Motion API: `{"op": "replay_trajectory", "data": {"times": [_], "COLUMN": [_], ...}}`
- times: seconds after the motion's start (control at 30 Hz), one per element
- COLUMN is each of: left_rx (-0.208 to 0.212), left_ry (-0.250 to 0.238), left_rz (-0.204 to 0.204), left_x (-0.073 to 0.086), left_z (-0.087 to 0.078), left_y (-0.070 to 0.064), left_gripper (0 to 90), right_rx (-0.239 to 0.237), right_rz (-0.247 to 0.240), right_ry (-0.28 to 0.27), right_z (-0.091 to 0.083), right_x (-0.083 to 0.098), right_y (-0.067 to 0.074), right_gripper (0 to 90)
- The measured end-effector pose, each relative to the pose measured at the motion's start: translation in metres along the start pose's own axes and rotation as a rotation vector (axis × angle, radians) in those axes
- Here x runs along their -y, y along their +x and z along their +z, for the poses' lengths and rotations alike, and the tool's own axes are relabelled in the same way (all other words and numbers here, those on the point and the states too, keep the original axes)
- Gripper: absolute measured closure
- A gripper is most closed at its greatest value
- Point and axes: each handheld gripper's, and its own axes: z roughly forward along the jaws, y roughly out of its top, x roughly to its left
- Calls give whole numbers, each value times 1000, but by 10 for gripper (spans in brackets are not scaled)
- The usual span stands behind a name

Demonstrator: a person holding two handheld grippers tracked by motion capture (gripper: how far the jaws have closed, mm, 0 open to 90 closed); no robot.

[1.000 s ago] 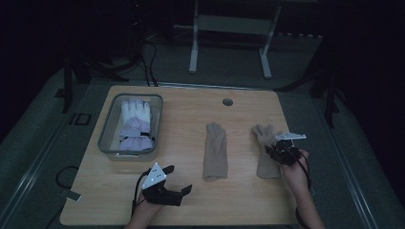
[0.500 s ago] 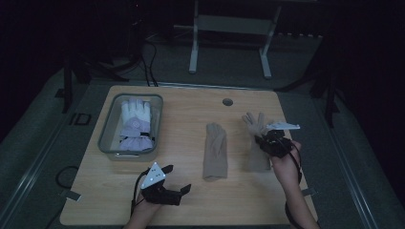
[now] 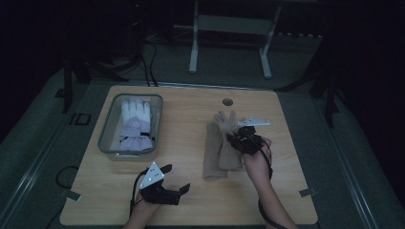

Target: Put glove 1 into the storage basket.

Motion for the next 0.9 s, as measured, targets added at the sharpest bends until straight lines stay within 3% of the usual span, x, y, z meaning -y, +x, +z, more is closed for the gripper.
{"op": "replay_trajectory", "data": {"times": [0.23, 0.47, 0.63, 0.9], "left_rx": [-1, 0, 3, 7], "left_ry": [-5, -6, 0, -1], "left_rz": [10, 5, 6, 4], "left_x": [-1, -1, 0, 0], "left_z": [-3, -4, -3, -3], "left_y": [0, 1, 1, 1], "left_gripper": [24, 24, 24, 24], "right_rx": [-10, 22, -17, -47], "right_rz": [-12, -2, 36, 42], "right_ry": [43, 109, 147, 155], "right_z": [27, 51, 66, 70], "right_x": [-2, 10, 21, 25], "right_y": [21, 21, 16, 17], "right_gripper": [779, 772, 750, 496]}}
